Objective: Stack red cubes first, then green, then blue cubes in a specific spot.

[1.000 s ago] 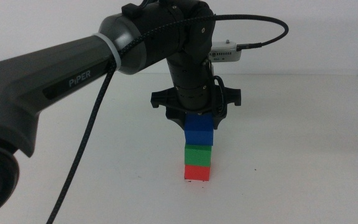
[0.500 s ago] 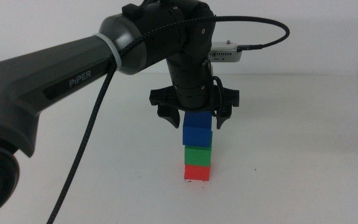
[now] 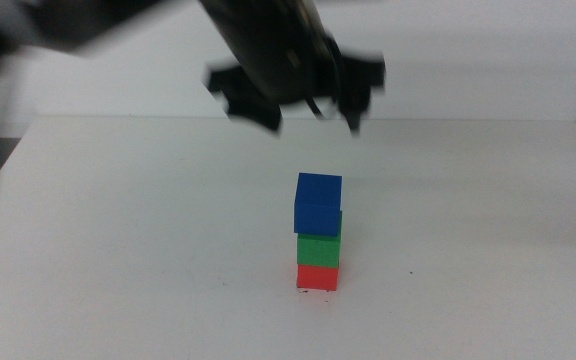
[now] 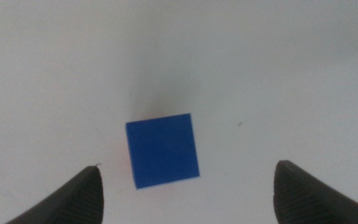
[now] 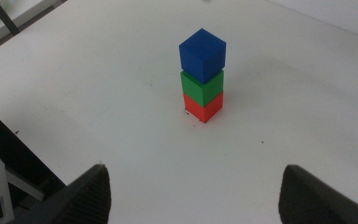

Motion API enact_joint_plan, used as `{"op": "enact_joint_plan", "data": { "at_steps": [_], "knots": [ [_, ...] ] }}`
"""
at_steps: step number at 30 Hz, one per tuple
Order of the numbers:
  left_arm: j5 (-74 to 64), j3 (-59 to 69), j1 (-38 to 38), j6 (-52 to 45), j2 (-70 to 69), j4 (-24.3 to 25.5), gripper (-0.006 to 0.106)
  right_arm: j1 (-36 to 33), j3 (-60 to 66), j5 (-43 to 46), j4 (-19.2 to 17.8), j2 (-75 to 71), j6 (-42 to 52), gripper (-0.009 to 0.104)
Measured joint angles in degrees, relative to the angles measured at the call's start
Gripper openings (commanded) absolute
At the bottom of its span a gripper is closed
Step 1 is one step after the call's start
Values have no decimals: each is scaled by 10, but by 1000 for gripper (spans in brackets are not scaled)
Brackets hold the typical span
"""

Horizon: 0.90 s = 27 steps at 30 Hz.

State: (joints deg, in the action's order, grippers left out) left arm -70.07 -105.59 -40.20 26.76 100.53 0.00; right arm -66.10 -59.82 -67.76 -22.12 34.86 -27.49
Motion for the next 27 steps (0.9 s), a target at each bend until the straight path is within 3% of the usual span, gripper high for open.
{"op": "enact_joint_plan", "data": {
  "at_steps": [9, 17, 20, 27],
  "knots": [
    [0, 0, 11, -166, -203, 87, 94, 0, 0, 0, 0, 0, 0, 93],
    [2, 125, 163, -259, -423, 89, 94, 0, 0, 0, 0, 0, 0, 93],
    [2, 193, 214, -272, -484, 68, 94, 0, 0, 0, 0, 0, 0, 93],
    [110, 369, 319, -336, -628, -48, 94, 0, 0, 0, 0, 0, 0, 93]
  ]
}}
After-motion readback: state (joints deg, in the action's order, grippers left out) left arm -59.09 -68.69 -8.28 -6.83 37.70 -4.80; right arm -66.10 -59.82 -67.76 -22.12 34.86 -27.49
